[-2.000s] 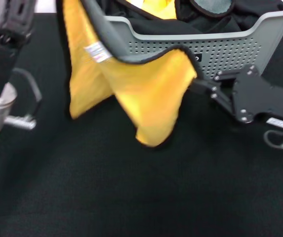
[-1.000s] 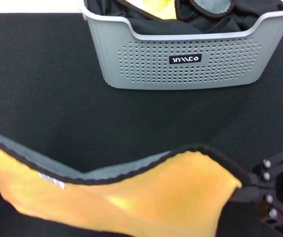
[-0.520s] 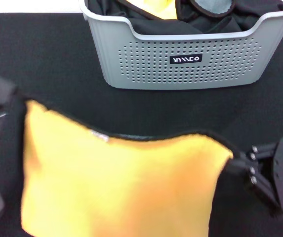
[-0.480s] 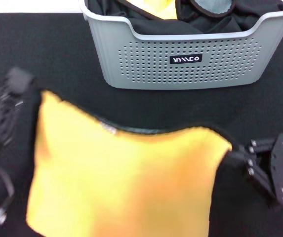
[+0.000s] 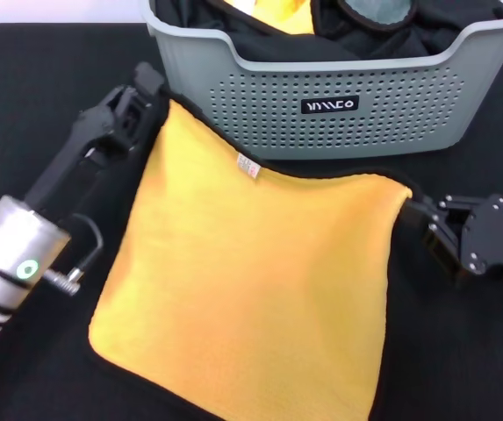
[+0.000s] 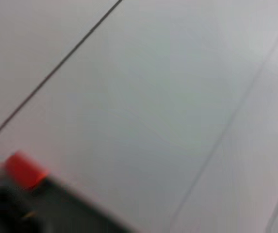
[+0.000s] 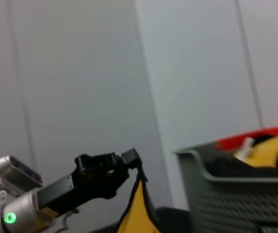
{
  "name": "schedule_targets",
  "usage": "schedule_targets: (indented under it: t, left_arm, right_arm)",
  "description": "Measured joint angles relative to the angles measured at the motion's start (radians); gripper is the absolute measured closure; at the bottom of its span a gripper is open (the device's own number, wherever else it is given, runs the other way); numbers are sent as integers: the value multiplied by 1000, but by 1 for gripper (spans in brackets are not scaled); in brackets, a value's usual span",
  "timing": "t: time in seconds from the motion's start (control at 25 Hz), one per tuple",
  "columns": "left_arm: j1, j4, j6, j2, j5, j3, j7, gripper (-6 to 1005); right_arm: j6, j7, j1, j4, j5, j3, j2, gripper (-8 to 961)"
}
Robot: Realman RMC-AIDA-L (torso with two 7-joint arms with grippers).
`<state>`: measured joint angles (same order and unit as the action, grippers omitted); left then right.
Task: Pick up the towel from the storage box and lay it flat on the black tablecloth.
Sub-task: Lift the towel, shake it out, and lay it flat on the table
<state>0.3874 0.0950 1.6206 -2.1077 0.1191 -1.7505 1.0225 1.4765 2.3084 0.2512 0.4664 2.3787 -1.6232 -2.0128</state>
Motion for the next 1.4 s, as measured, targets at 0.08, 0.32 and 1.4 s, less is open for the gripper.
schedule_targets:
  t: [0.08, 0.32, 1.4]
  left_arm:
    - [9, 10, -90, 0, -7, -1, -2, 898]
    - [34, 19, -244, 0, -10, -1, 1, 889]
    - [1, 75, -473, 10, -143, -51, -14, 681]
  right_arm:
    - [-38, -5, 22, -36, 22, -1, -1, 866]
    - [-169, -24, 48, -60, 46, -7, -7, 859]
    - [-278, -13, 18, -63, 234, -75, 2, 622]
